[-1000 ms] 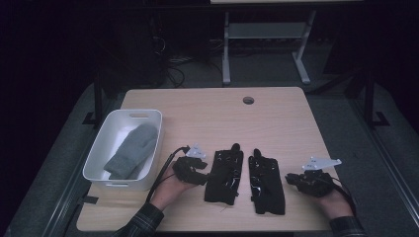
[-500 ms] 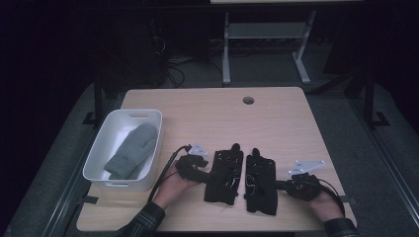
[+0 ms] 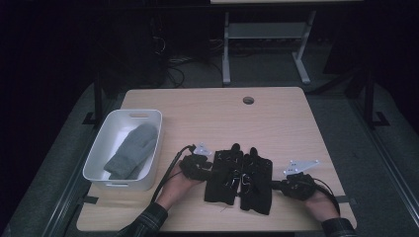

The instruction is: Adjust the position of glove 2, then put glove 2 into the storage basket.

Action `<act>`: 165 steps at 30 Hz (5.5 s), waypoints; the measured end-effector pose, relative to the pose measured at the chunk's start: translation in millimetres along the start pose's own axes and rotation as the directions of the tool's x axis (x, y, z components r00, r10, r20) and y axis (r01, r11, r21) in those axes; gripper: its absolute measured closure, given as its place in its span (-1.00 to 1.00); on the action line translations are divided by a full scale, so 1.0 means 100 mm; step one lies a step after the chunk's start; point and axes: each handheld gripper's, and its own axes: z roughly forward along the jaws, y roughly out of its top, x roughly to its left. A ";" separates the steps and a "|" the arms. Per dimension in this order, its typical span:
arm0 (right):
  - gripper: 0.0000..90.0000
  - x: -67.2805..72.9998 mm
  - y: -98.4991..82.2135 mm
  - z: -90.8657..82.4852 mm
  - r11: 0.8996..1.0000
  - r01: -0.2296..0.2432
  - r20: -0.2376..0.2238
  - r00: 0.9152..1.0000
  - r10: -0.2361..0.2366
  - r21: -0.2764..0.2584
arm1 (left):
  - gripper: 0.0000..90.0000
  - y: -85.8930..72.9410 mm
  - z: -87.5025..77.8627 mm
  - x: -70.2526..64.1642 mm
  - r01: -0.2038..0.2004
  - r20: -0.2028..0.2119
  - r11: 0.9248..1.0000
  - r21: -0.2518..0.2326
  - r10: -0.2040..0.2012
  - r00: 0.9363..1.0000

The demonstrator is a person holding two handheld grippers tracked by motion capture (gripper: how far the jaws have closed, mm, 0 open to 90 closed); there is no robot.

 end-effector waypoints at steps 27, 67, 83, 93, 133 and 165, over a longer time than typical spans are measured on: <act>1.00 0.02 0.04 0.04 1.000 0.002 -0.019 1.000 -0.002 -0.006 | 0.94 0.13 -0.28 0.03 0.113 0.170 0.990 -0.084 -0.098 0.981; 1.00 0.28 0.58 0.59 0.997 0.072 -0.097 0.992 -0.076 -0.039 | 0.95 0.42 -0.25 -0.14 0.114 0.285 0.982 -0.149 -0.068 0.956; 1.00 0.24 0.62 0.52 0.995 0.083 -0.059 0.995 -0.086 -0.056 | 0.95 0.46 0.02 -0.31 0.091 0.295 0.988 -0.125 -0.050 0.954; 0.95 -0.02 0.46 0.32 0.999 0.026 0.017 1.000 -0.025 -0.048 | 0.78 0.48 0.11 -0.42 0.065 0.334 0.988 -0.143 -0.013 0.943; -0.62 -0.41 -0.04 0.05 0.994 -0.083 0.213 0.972 0.095 -0.064 | 0.99 0.21 0.08 -0.49 -0.113 0.223 0.991 0.071 0.095 0.970; -0.77 -0.41 -0.07 0.09 0.994 -0.064 0.203 0.976 0.080 -0.085 | -0.61 0.35 -0.08 -0.14 -0.162 0.105 0.987 -0.005 0.162 0.981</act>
